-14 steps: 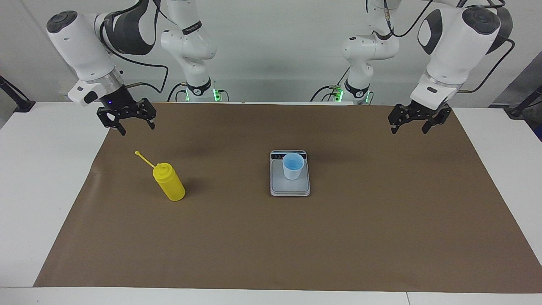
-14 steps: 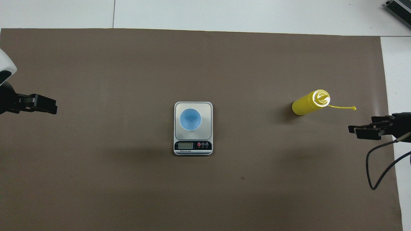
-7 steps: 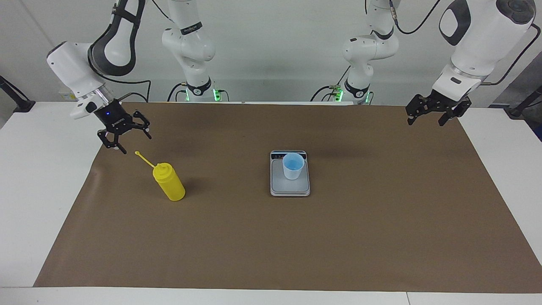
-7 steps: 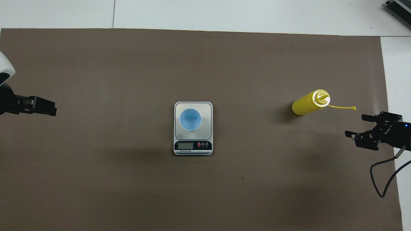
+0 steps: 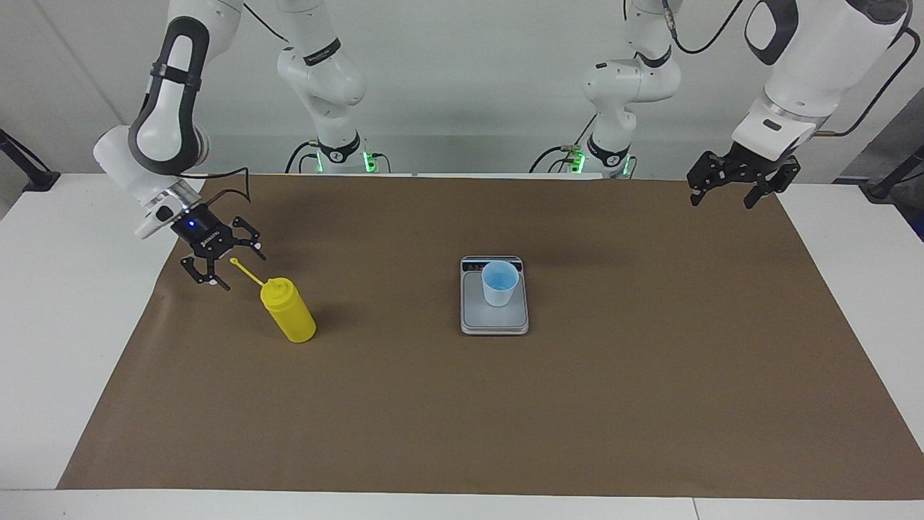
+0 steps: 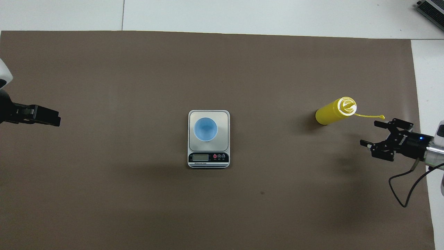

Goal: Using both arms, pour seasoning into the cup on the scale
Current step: 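Reach the right gripper to the yellow bottle and grasp it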

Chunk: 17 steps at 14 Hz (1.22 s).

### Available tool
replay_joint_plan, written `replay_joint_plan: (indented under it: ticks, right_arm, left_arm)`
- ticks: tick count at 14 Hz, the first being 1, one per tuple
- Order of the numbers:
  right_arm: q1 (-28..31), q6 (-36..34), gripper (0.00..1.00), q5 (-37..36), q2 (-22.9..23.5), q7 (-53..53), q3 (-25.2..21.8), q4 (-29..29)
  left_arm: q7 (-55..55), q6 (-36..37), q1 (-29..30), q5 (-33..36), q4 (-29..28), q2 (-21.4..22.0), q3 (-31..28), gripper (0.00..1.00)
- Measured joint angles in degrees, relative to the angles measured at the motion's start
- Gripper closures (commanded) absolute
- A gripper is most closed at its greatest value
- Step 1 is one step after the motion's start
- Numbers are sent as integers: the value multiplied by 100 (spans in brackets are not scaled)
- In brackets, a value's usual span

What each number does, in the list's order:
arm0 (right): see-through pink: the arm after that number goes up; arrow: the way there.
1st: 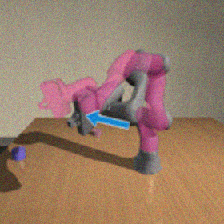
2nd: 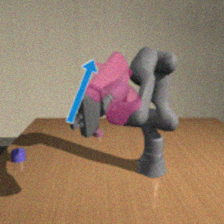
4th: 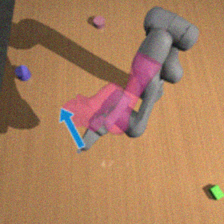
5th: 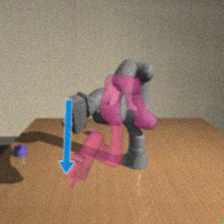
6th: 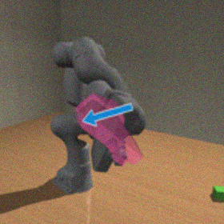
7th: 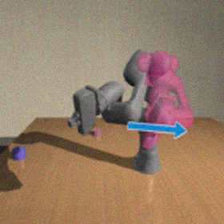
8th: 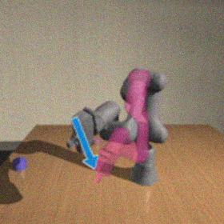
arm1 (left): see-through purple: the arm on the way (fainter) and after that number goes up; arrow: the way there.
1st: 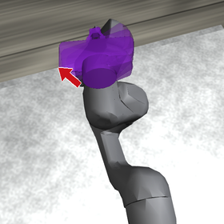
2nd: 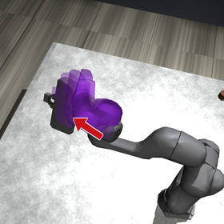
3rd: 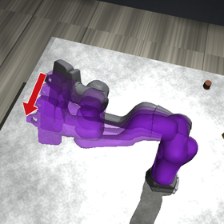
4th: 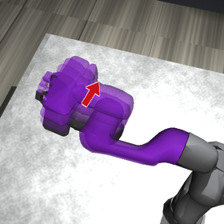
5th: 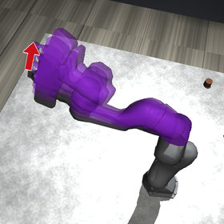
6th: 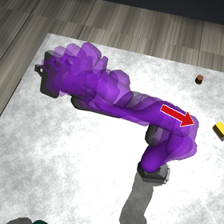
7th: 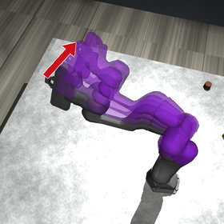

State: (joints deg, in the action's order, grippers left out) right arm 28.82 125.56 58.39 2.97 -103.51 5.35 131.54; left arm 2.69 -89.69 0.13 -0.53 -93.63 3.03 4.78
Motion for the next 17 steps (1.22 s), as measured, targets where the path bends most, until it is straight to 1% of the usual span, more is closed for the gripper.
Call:
replay_joint_plan:
  ticks: [3,5,8,10,14,17]
  right_arm:
    - [-2,-191,0,471,124,-442,15,4]
    - [-1,-373,0,824,342,-848,14,17]
    - [-4,-654,0,1446,791,-1509,16,9]
    - [-35,-752,0,1679,959,-1652,28,-44]
    - [-293,-768,0,1899,1065,-1661,41,-306]
    - [-309,-767,0,1922,1111,-1661,40,-392]
  left_arm:
    - [0,49,0,0,-1,2,-7,0]
    - [0,56,8,0,9,5,-16,0]
    - [0,56,27,0,71,39,-35,0]
    - [0,58,27,0,72,82,-34,0]
    - [0,59,26,-2,72,99,-33,0]
    - [0,70,21,-4,50,100,-28,0]
